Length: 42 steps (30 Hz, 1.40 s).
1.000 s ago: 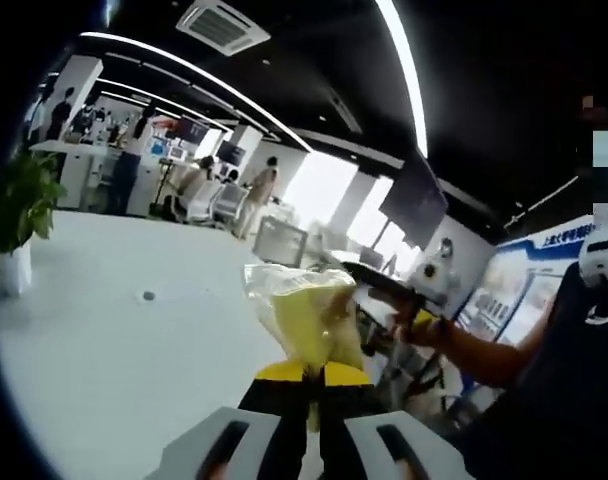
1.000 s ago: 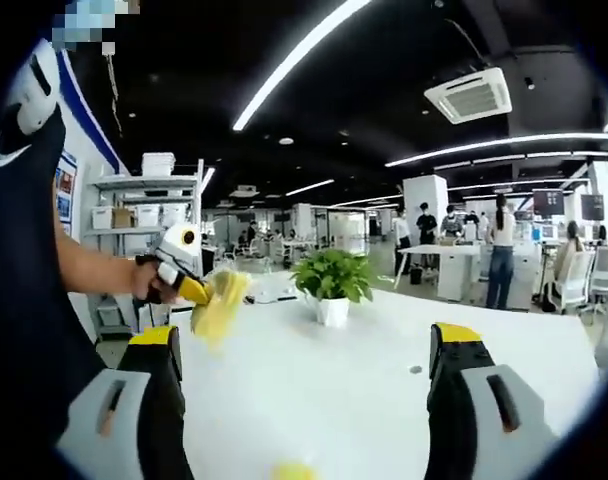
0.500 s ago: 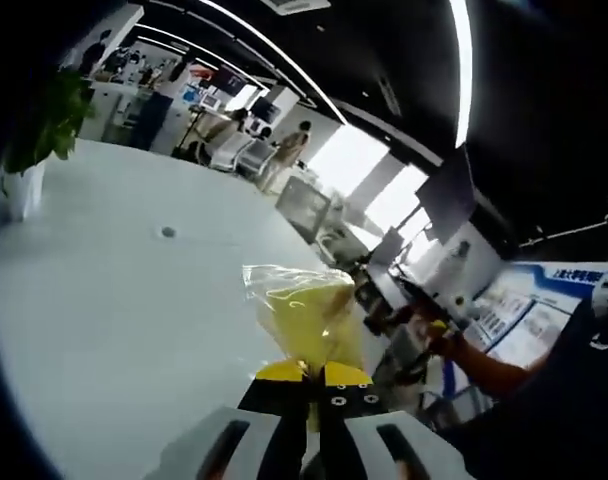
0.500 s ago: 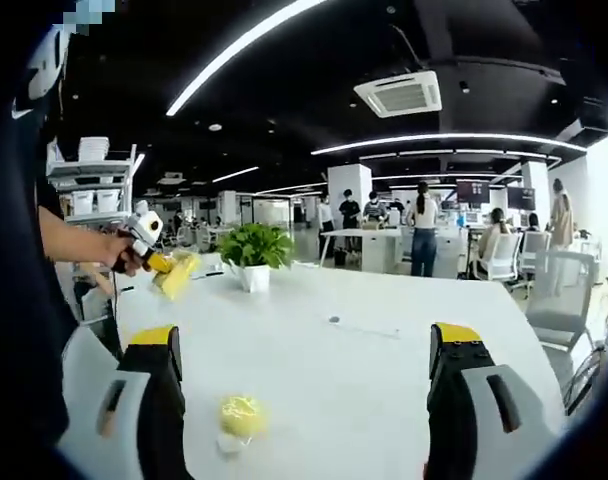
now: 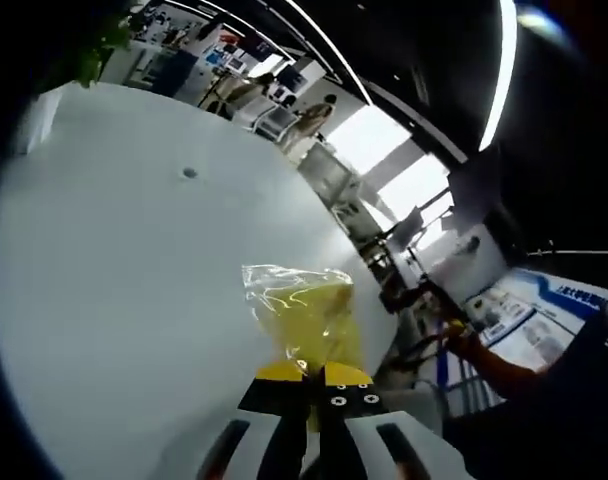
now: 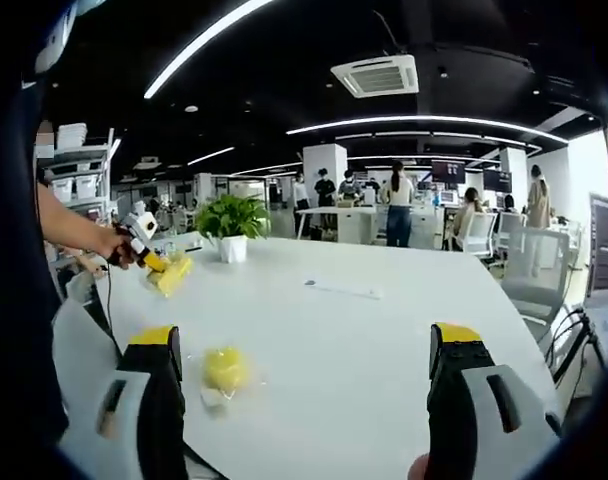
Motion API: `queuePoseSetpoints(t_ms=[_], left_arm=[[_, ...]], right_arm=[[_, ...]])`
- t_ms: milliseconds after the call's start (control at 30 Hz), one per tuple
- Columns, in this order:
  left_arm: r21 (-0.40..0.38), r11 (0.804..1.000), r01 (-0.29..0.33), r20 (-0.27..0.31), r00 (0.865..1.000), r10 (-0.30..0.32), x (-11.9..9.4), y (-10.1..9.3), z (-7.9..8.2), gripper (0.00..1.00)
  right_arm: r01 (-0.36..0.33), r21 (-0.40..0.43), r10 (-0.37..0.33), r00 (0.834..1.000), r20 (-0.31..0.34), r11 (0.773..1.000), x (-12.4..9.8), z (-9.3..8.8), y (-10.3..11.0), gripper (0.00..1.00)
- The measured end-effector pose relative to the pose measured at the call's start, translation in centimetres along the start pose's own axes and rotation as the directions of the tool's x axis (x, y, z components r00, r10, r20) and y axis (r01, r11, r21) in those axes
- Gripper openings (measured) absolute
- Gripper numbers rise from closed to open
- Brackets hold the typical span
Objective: Compare the silicone blocks by pressing each to a similar depth, holding the contact briefly, and releasing to observe deformation and rebound differences across the visible hardness samples.
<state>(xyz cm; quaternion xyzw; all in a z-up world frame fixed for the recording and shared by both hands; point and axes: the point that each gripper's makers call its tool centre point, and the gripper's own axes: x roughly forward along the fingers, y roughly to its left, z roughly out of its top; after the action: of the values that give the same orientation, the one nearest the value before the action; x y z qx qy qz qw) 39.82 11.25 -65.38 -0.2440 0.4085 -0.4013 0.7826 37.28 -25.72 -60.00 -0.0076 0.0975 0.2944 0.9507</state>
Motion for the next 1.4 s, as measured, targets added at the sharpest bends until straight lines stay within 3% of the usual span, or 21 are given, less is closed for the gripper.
queuePoseSetpoints(t_ms=[333, 367, 667, 1100, 1167, 1200, 1267, 1333, 1400], left_arm=[[-0.064, 0.997, -0.04, -0.04, 0.998, 0.038, 1.8, 3.6, -3.4, 0.0], [-0.078, 0.995, -0.067, -0.057, 0.996, 0.063, 2.0, 4.6, -3.9, 0.0], [-0.122, 0.988, -0.099, -0.145, 0.986, 0.08, 3.1, 7.2, -5.5, 0.0], [-0.174, 0.972, -0.157, -0.182, 0.975, 0.125, 4.2, 9.5, -6.5, 0.0], [-0.139, 0.975, -0.175, -0.196, 0.97, 0.146, 4.2, 9.8, -6.6, 0.01], [-0.093, 0.976, -0.198, -0.218, 0.96, 0.174, 4.1, 10.2, -6.8, 0.01], [-0.101, 0.975, -0.198, -0.228, 0.959, 0.171, 4.3, 10.2, -6.6, 0.01], [-0.035, 0.979, -0.203, -0.245, 0.951, 0.188, 4.4, 10.3, -6.6, 0.01], [-0.028, 0.978, -0.207, -0.247, 0.95, 0.194, 4.4, 10.3, -6.7, 0.02]], right_arm=[[0.004, 0.032, -0.001, 0.995, -0.101, 0.999, -0.9, -4.6, 0.1, 0.97], [0.005, 0.031, -0.001, 0.995, -0.101, 1.0, -0.9, -4.7, 0.1, 0.97], [-0.001, 0.017, 0.003, 0.991, -0.135, 1.0, -1.5, -6.3, 1.0, 0.97], [0.016, 0.062, -0.005, 0.985, -0.171, 0.998, -1.6, -7.7, 1.2, 0.97], [0.021, 0.065, -0.009, 0.984, -0.176, 0.998, -1.7, -7.7, 1.3, 0.97], [0.025, 0.069, -0.012, 0.983, -0.181, 0.997, -1.7, -7.9, 1.2, 0.97], [0.031, 0.072, -0.017, 0.983, -0.182, 0.997, -1.8, -7.9, 1.2, 0.97], [0.037, 0.075, -0.023, 0.983, -0.181, 0.996, -1.9, -7.8, 1.1, 0.97], [0.042, 0.078, -0.028, 0.984, -0.178, 0.996, -1.9, -7.8, 1.0, 0.97]])
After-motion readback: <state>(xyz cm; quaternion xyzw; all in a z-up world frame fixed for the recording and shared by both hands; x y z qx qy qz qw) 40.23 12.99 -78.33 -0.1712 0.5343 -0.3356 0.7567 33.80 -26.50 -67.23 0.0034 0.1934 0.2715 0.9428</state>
